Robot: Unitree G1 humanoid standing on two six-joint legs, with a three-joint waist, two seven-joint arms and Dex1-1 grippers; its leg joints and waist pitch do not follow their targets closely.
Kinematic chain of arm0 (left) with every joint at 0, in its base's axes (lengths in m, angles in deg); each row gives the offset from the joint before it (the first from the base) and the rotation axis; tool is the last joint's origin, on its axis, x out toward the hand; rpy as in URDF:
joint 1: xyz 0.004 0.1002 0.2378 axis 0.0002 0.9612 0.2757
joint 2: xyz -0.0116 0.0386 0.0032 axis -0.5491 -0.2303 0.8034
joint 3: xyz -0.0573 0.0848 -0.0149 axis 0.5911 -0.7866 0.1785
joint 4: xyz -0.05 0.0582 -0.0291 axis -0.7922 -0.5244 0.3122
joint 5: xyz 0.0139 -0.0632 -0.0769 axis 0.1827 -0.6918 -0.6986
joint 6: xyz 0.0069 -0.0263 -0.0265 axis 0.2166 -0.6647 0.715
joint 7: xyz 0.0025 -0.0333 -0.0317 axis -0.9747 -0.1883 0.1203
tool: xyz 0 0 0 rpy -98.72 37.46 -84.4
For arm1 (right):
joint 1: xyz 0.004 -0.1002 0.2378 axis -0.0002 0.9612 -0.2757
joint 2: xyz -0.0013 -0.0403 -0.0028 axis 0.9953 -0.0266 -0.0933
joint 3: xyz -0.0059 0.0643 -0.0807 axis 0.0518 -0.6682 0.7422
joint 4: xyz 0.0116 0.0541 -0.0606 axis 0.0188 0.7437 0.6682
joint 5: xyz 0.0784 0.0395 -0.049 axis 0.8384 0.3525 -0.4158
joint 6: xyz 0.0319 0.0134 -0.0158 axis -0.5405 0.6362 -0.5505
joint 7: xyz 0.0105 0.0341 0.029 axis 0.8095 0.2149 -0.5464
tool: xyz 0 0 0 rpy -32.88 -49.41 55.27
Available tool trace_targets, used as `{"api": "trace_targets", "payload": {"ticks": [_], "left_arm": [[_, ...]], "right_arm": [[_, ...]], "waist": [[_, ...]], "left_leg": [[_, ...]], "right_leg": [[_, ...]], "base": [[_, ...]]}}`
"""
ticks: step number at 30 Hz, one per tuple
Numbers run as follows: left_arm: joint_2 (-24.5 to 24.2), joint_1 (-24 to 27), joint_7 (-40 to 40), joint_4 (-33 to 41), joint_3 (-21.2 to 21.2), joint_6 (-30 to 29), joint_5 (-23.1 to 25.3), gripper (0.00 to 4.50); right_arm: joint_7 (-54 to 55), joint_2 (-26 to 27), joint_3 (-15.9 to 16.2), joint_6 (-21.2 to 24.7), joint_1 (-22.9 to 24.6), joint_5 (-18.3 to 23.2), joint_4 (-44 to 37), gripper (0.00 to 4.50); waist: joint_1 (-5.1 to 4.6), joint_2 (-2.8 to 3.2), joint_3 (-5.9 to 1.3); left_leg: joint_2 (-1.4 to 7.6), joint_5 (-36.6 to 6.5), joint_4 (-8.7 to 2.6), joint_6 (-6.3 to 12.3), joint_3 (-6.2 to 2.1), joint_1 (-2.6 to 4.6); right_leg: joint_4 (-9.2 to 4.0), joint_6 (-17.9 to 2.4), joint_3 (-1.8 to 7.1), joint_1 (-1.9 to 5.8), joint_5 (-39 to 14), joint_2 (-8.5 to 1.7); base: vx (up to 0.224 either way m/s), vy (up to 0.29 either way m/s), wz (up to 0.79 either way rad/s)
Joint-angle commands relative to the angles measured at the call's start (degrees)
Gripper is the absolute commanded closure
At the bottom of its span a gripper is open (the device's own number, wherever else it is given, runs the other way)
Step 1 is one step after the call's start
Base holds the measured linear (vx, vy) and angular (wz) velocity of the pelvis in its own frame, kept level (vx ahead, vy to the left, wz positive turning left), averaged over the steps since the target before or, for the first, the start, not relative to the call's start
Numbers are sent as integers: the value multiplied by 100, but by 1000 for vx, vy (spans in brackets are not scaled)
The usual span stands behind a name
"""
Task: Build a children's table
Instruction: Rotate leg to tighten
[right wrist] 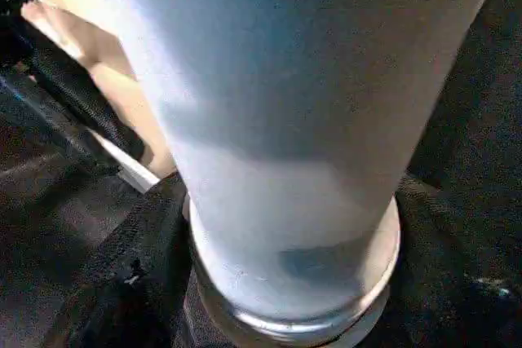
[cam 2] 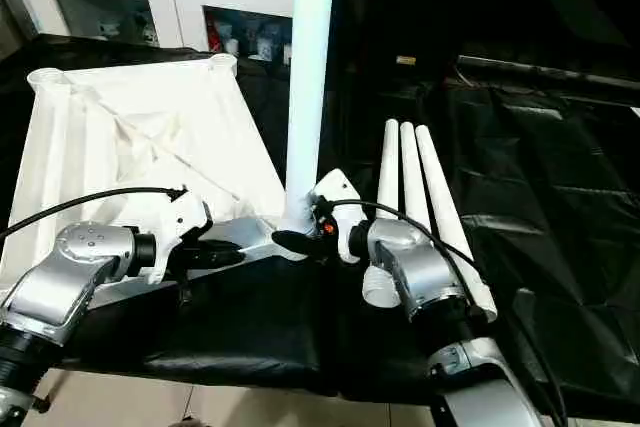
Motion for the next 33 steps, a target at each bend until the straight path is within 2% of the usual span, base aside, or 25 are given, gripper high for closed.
{"api": "trace_targets", "payload": {"ticks": [1,2,3,6,8,9,13,15,18,20,23,24,25,26,31,32,33], "left_arm": [[311,-48,-177,-82,46,56,-190,450],[311,-48,-177,-82,46,56,-190,450],[491,-153,-447,-245,24,-3,-91,450],[909,-432,-1054,-650,-33,-164,132,450],[1089,-567,-1353,-832,-44,-234,230,450],[1255,-705,-1661,-1015,-17,-350,301,450],[1839,-1184,-2708,-1648,136,-598,470,450],[1964,-1288,-2795,-1803,175,-539,510,450],[1960,-1329,-2785,-1881,159,-386,599,450],[1896,-1302,-2712,-1855,121,-303,607,450],[1832,-1259,-2647,-1834,114,-245,597,450],[1800,-1236,-2608,-1842,111,-169,600,450],[1778,-1218,-2577,-1843,112,-107,598,450],[1753,-1194,-2554,-1846,112,-32,602,450],[1714,-1206,-2722,-1986,160,229,672,450],[1723,-1218,-2725,-2013,187,248,648,421],[1746,-1267,-2733,-2129,272,360,568,393]], "right_arm": [[496,167,-185,-16,-8,-10,193,160],[496,167,-185,-16,-8,-10,193,164],[1072,367,-321,-21,-31,-69,432,165],[2139,770,-626,10,-113,-57,901,167],[2568,933,-804,19,-194,25,1126,168],[2894,1059,-932,9,-282,87,1328,168],[3860,1391,-1214,-154,-622,145,1983,168],[3973,1459,-1176,-287,-733,11,2153,168],[3902,1500,-1197,-405,-794,-33,2214,168],[3804,1476,-1193,-555,-796,-44,2203,99],[3671,1437,-1222,-745,-841,-25,2242,90],[3633,1376,-1178,-846,-853,-79,2207,78],[3599,1332,-1149,-892,-848,-107,2150,66],[3536,1258,-1107,-905,-803,-132,1988,66],[3047,901,-1003,-531,-310,-1,730,66],[3004,869,-995,-486,-255,9,620,60],[2822,743,-963,-331,-44,38,218,58]], "waist": [[6,-29,-311],[-2,-24,-310],[-6,-22,-313],[-11,-13,-303],[-13,-8,-314],[-9,16,-320],[15,21,-331],[38,31,-345],[55,3,-360],[62,14,-357],[30,26,-342],[-5,25,-335],[-4,56,-338],[-18,38,-339],[23,24,-362],[27,13,-370],[46,47,-357]], "left_leg": [[237,-1194,-375,40,-65,35],[236,-1238,-379,12,-68,45],[237,-1252,-379,-13,-72,39],[228,-1343,-389,-123,-76,85],[231,-1414,-388,-133,-81,93],[228,-1388,-385,-136,-76,88],[218,-1465,-379,-171,-65,121],[215,-1366,-385,-149,-71,86],[205,-1204,-373,-34,-63,49],[211,-1217,-373,-3,-63,49],[214,-1407,-395,-21,-81,34],[215,-1479,-404,-39,-93,33],[213,-1492,-405,-44,-102,29],[219,-1509,-397,-43,-90,39],[215,-1128,-374,111,-72,14],[217,-1042,-367,146,-71,6],[207,-1046,-366,169,-64,24]], "right_leg": [[-508,-817,324,253,-1751,-496],[-524,-792,325,242,-1858,-499],[-525,-767,328,250,-1920,-510],[-550,-733,328,224,-2090,-506],[-558,-687,331,219,-2182,-519],[-555,-687,336,217,-2062,-513],[-548,-693,327,202,-1913,-499],[-524,-688,319,235,-1639,-501],[-503,-687,318,275,-1397,-513],[-517,-674,316,273,-1446,-518],[-545,-618,305,271,-1755,-517],[-554,-602,300,271,-1890,-515],[-563,-590,296,276,-1936,-521],[-572,-590,306,259,-1945,-517],[-514,-669,316,295,-1296,-484],[-494,-709,317,303,-1153,-489],[-516,-712,311,293,-1165,-477]], "base": [[0,0,0],[0,0,0],[0,0,0],[0,0,0],[0,0,0],[0,0,0],[0,0,0],[0,0,0],[0,0,0],[0,0,0],[0,0,0],[0,0,0],[0,0,0],[0,0,0],[0,0,0],[0,0,0],[0,0,0]]}}
